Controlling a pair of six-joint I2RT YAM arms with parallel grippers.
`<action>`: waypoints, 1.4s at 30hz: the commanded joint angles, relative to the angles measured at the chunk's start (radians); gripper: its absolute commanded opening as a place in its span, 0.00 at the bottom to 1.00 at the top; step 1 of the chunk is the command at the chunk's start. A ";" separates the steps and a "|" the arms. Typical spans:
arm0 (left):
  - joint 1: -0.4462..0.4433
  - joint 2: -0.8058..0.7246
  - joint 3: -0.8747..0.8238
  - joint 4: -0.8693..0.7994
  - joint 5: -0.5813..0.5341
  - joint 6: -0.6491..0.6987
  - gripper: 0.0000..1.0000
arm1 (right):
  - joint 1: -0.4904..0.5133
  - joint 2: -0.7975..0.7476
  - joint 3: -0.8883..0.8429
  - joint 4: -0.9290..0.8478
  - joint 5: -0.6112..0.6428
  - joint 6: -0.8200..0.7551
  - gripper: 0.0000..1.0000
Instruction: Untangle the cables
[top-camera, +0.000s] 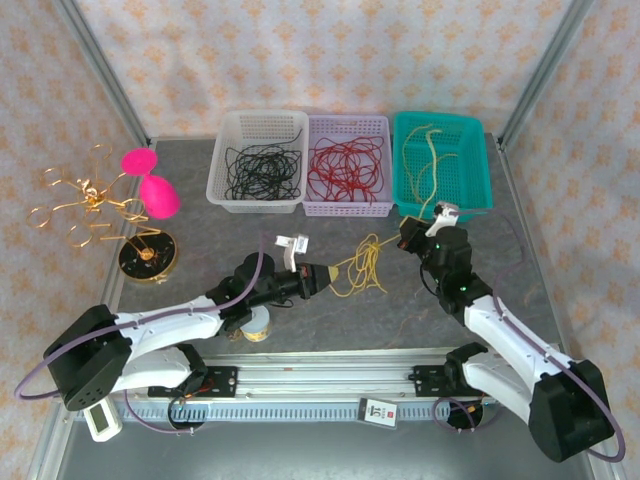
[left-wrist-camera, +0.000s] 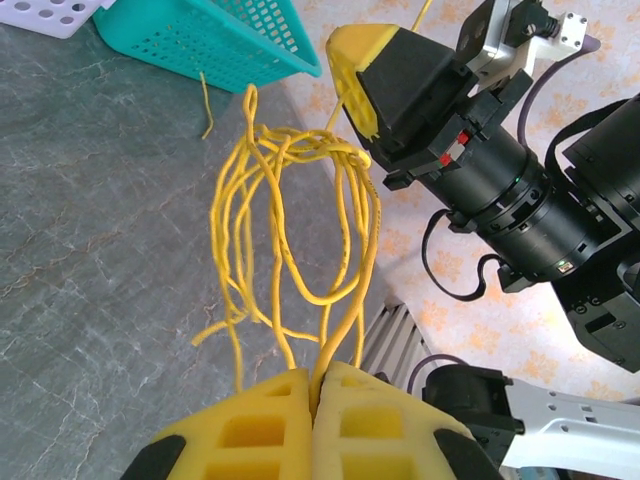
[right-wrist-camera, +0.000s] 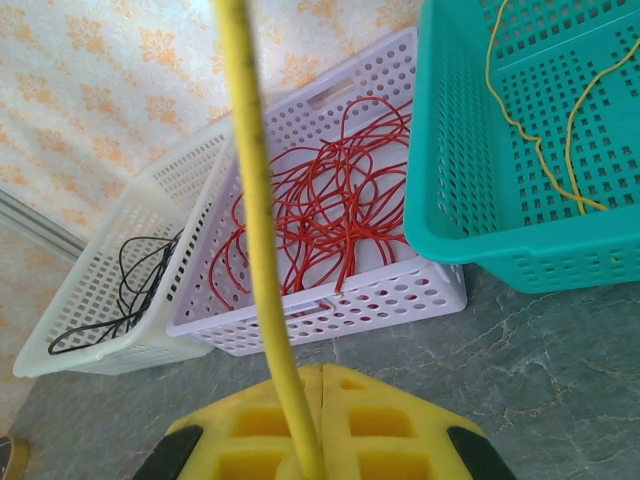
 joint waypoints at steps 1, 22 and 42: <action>0.007 -0.048 -0.006 -0.107 -0.026 0.040 0.00 | -0.046 0.007 0.042 -0.019 0.138 -0.010 0.00; 0.288 -0.438 0.264 -0.820 -0.206 0.326 0.00 | -0.229 -0.001 0.027 -0.276 0.101 -0.004 0.00; 0.560 -0.331 0.673 -0.842 -0.044 0.489 0.00 | -0.189 -0.043 -0.080 -0.217 -0.247 0.007 0.00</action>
